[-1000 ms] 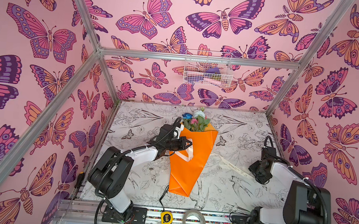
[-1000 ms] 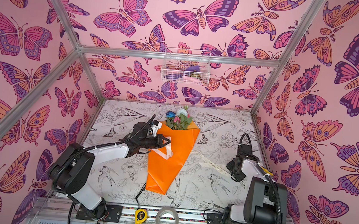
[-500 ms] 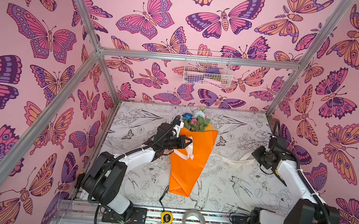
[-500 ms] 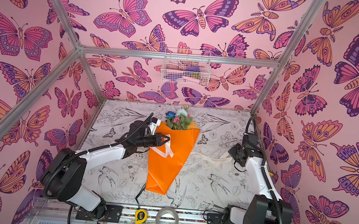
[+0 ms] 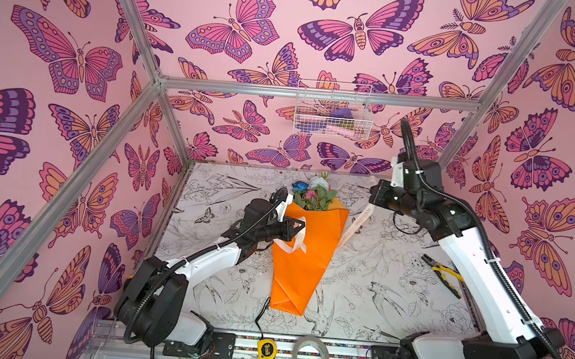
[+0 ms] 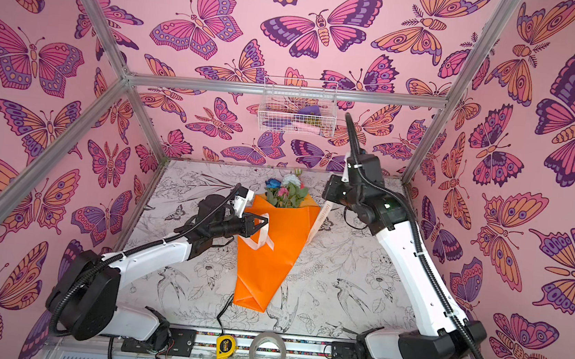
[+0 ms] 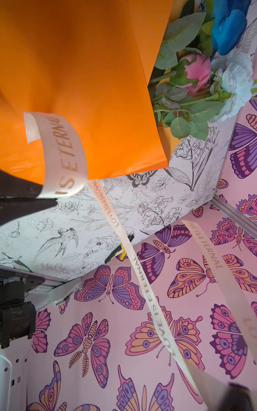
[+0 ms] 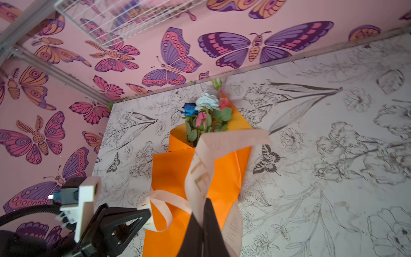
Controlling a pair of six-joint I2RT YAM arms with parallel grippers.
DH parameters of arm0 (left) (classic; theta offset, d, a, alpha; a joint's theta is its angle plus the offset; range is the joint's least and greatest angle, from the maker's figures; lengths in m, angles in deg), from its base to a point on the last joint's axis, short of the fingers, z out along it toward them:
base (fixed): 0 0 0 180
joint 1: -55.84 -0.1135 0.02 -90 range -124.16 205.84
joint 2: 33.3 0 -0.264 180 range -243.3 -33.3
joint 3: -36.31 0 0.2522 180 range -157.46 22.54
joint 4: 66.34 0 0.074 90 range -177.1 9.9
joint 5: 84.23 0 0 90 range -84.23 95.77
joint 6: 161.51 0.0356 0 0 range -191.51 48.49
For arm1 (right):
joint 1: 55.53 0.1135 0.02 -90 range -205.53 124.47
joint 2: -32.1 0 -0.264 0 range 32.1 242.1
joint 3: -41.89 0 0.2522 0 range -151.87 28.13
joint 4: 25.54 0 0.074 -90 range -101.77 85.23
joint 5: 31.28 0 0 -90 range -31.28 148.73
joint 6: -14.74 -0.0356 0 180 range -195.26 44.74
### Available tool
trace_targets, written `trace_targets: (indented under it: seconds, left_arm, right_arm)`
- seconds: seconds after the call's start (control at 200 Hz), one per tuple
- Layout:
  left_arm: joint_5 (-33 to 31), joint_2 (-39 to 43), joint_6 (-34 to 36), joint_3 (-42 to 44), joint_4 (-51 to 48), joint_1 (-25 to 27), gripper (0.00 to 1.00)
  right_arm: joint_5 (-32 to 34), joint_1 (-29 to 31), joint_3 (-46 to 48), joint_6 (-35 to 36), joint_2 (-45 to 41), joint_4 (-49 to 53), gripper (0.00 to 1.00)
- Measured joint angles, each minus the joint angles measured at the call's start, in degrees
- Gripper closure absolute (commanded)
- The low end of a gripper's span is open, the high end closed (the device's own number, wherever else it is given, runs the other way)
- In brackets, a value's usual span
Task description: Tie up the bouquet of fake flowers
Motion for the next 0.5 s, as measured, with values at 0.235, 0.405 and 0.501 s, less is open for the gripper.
trace_targets:
  seconds: [0.235, 0.405, 0.501]
  left_arm:
    - [-0.4, 0.0, 1.9, 0.2, -0.2, 0.7, 1.00]
    - [-0.9, 1.5, 2.3, 2.6, -0.7, 0.8, 1.00]
    - [-1.1, 4.9, 2.2, 5.4, -2.1, 0.8, 1.00]
  right_arm:
    - [0.3, 9.7, -9.6, 2.5, 7.4, 3.9, 1.00]
    - [0.5, 11.2, -11.9, 3.0, 6.4, 5.8, 1.00]
    - [1.7, 11.4, -10.5, 2.9, 3.0, 6.2, 1.00]
